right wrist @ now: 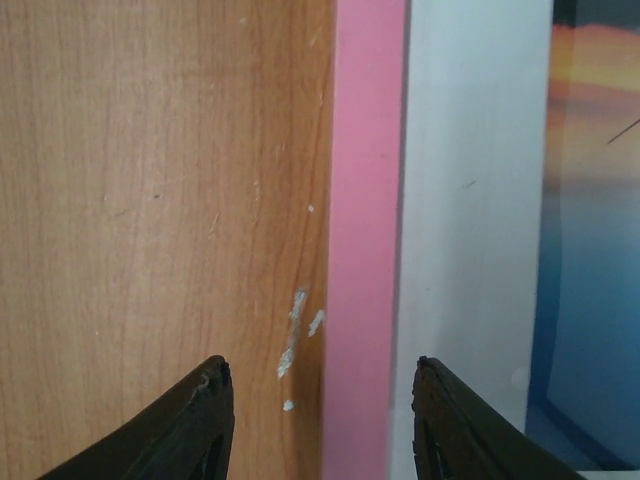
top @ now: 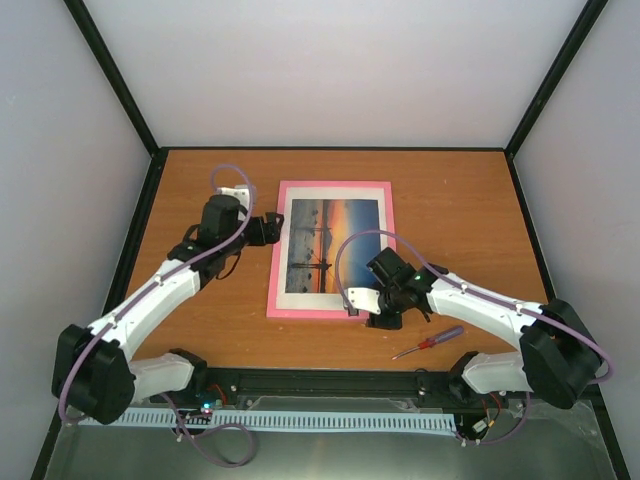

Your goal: Take the photo out of the frame

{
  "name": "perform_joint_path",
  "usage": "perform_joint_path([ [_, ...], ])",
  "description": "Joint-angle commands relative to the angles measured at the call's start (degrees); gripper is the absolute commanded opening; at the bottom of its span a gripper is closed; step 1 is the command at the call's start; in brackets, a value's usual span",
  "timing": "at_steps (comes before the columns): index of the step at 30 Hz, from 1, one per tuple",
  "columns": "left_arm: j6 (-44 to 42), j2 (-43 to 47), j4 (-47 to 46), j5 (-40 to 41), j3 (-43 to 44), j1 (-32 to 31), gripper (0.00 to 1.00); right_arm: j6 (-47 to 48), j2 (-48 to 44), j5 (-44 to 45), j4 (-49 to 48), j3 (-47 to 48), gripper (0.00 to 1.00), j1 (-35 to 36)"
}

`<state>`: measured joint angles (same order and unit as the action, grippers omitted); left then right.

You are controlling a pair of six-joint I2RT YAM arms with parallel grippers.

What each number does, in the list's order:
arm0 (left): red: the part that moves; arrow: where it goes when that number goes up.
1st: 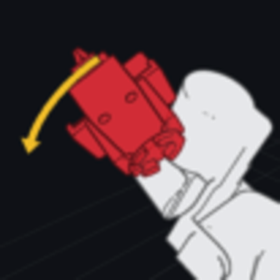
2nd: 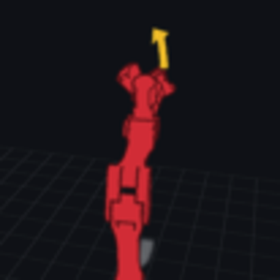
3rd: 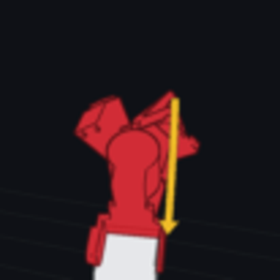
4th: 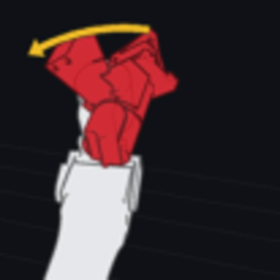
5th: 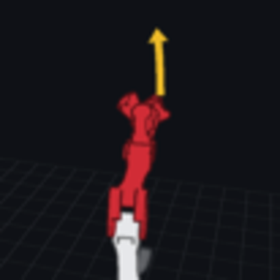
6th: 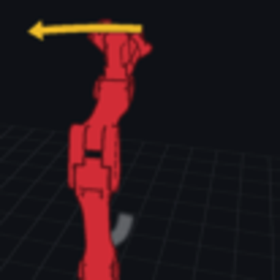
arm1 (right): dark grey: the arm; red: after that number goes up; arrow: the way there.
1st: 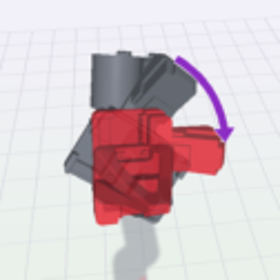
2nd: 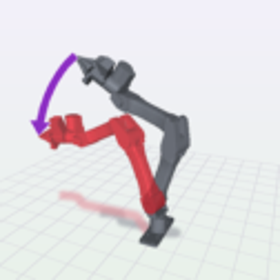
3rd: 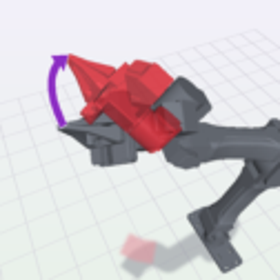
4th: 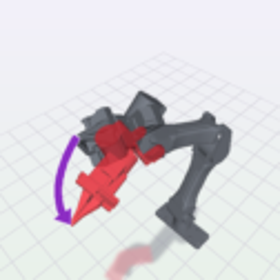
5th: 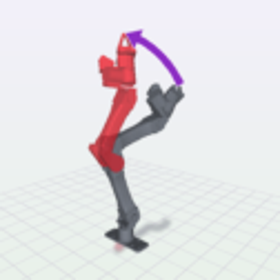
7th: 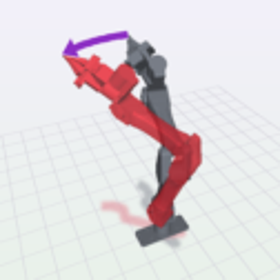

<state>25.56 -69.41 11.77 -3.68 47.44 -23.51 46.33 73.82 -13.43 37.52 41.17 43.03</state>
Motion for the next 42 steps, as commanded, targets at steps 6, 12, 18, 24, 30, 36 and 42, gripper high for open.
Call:
perform_joint_path([
  [6, -6.59, 0.11, 5.36, 5.56, 4.85, 0.22, 0.96, -0.66, 0.31, 3.43, -3.13, -3.27, 0.46, 1.10],
  [12, -16.91, 5.40, 0.56, 1.90, 1.52, -0.75, 1.00, -1.19, 1.49, 3.63, -4.47, -4.20, 0.44, 1.18],
  [18, -15.72, 9.09, -7.79, 6.65, -5.90, -0.67, 1.00, -1.26, 2.86, 3.94, -4.95, -4.13, 0.43, 1.27],
  [24, -16.01, 8.36, -8.06, 5.74, -6.50, -0.66, 1.00, -1.11, 3.98, 4.09, -5.57, -4.23, 0.42, 1.27],
  [30, -11.05, 9.15, -8.79, 12.99, -6.68, -0.67, 1.00, -1.06, 5.10, 4.11, -6.50, -4.85, 0.39, 1.22],
  [36, -11.67, 7.09, -4.05, 23.57, -2.48, -0.68, 1.00, -0.89, 5.92, 5.19, -6.96, -5.32, 0.38, 1.36],
  [42, -11.74, 12.24, -12.22, 18.46, -8.16, -0.65, 1.00, -1.54, 6.99, 7.16, -7.64, -5.44, 0.37, 1.62],
])
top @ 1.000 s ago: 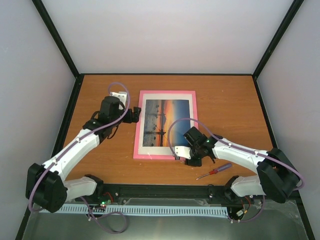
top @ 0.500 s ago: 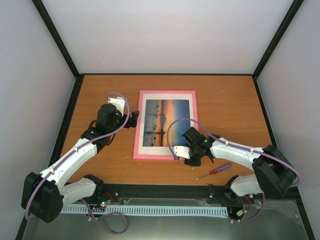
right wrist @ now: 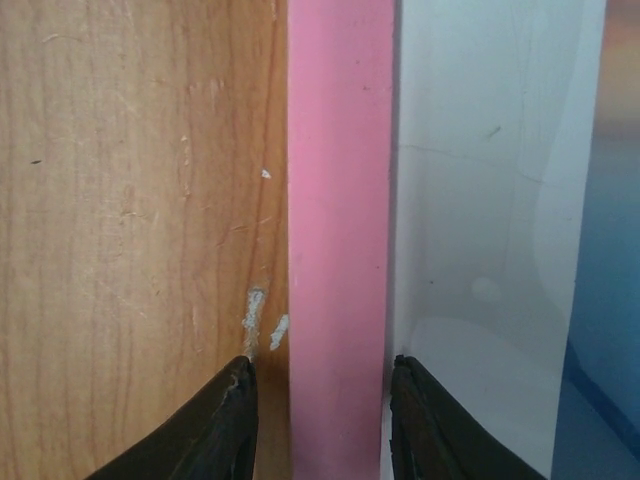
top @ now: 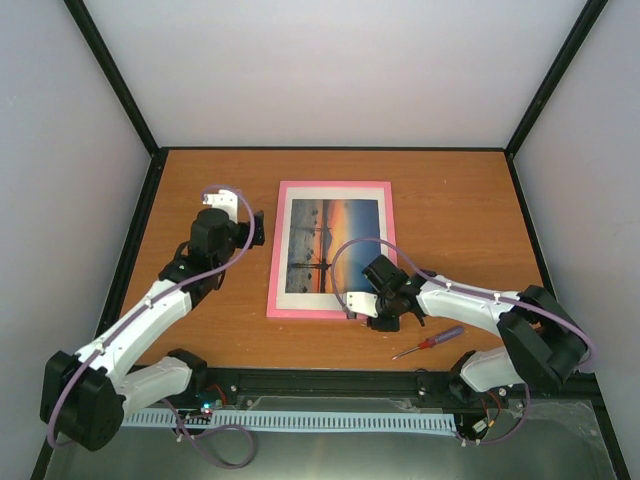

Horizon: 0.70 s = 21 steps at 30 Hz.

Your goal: Take the photo out of the frame

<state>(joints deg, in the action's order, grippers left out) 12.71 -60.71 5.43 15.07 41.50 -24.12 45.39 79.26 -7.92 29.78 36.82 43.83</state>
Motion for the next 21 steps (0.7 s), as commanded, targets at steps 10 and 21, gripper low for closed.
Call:
perform_joint_path([
  [10, -10.90, 2.93, -2.65, -19.22, -1.32, -2.42, 0.71, -3.37, -2.66, -3.88, 9.28, 5.68, 0.03, 0.04],
  [21, -29.12, 7.19, 3.30, -6.40, -1.42, -32.51, 0.70, -0.65, -6.31, -10.65, 23.83, 18.24, 0.03, -5.91],
])
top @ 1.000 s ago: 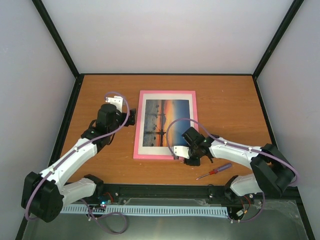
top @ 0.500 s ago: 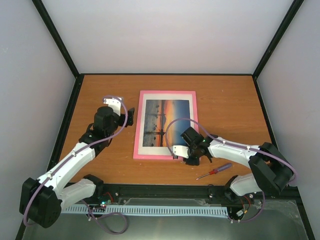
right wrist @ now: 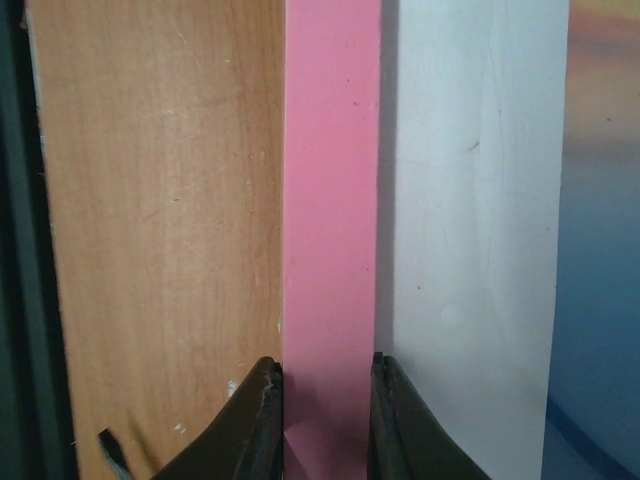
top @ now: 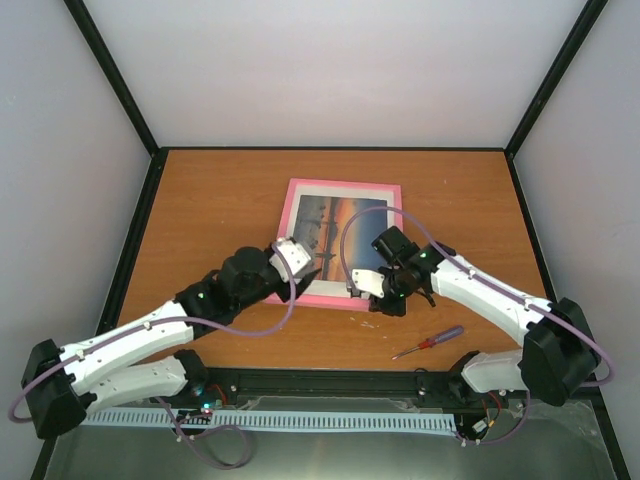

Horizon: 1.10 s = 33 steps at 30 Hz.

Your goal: Take the photo out of the frame

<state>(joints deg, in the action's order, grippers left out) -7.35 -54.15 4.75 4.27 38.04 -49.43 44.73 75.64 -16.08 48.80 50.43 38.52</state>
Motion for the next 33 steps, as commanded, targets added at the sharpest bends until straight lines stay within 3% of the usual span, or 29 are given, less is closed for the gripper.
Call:
perform_joint_path([
  [1, -10.39, 0.35, 5.85, 5.53, 2.24, -9.03, 0.69, 0.01, -2.69, -2.99, 6.21, 5.92, 0.03, -0.64],
  [6, -14.50, -3.55, 12.44, 7.87, 5.89, -13.59, 0.60, -0.67, -2.78, -6.79, 11.02, 10.91, 0.03, -0.64],
  [19, -19.75, -5.29, 20.97, 6.83, 9.84, -21.84, 0.57, -7.02, -3.42, -12.29, 16.49, 17.72, 0.03, -0.64],
  [25, -20.90, -8.53, 21.72, 15.46, 8.55, -25.91, 0.53, -9.63, -3.29, -16.53, 18.09, 19.66, 0.03, -0.64],
  [27, -21.63, -9.82, 19.92, 21.58, 7.73, -27.98, 0.53, -9.85, -4.17, -17.95, 18.04, 19.68, 0.03, -0.64],
  [33, -26.17, -11.80, 15.53, 31.99, 6.10, -31.38, 0.48, -9.43, -5.02, -16.44, 17.42, 18.71, 0.03, -0.62],
])
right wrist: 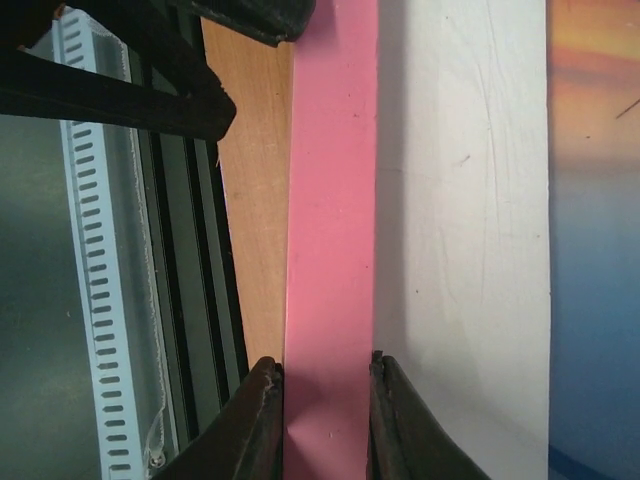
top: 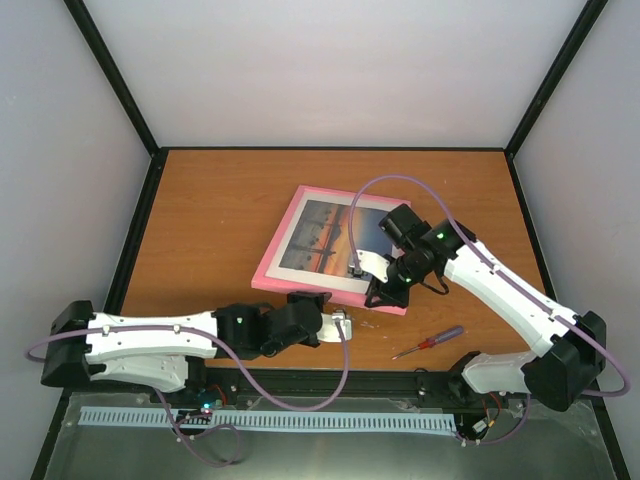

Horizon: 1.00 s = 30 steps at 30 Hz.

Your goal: Take the photo out of the frame

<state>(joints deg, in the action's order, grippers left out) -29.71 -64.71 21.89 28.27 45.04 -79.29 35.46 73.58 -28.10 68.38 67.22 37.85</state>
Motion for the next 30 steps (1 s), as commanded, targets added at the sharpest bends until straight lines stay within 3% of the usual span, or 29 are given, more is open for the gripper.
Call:
perform_joint_path([
  [1, -4.34, -1.27, -1.86, 8.30, -0.91, -1.69, 0.46, -0.15, -3.00, -4.66, -2.07, 1.97, 0.03, 0.08],
  [6, -9.55, -1.49, -3.46, 12.05, -1.27, -2.10, 0.46, 0.00, -3.81, -5.50, -1.41, 2.06, 0.03, 0.04],
  [14, -17.46, -1.76, -7.39, 12.52, -1.05, -2.10, 0.53, -0.13, -4.87, -5.46, -1.01, 1.21, 0.03, 0.04],
  [21, -17.39, -2.62, -7.23, 12.61, 0.60, -2.11, 0.43, 0.38, -4.25, -7.81, 0.49, 3.34, 0.03, 0.11],
  [27, -12.96, -1.11, -3.12, 10.57, 3.96, -2.10, 0.21, -0.13, -1.36, -8.95, 0.37, 6.56, 0.03, 0.04],
  [30, -9.55, 1.08, 0.16, 7.62, 5.60, -2.10, 0.17, -1.07, -1.53, -8.31, 0.17, 8.53, 0.04, 0.04],
])
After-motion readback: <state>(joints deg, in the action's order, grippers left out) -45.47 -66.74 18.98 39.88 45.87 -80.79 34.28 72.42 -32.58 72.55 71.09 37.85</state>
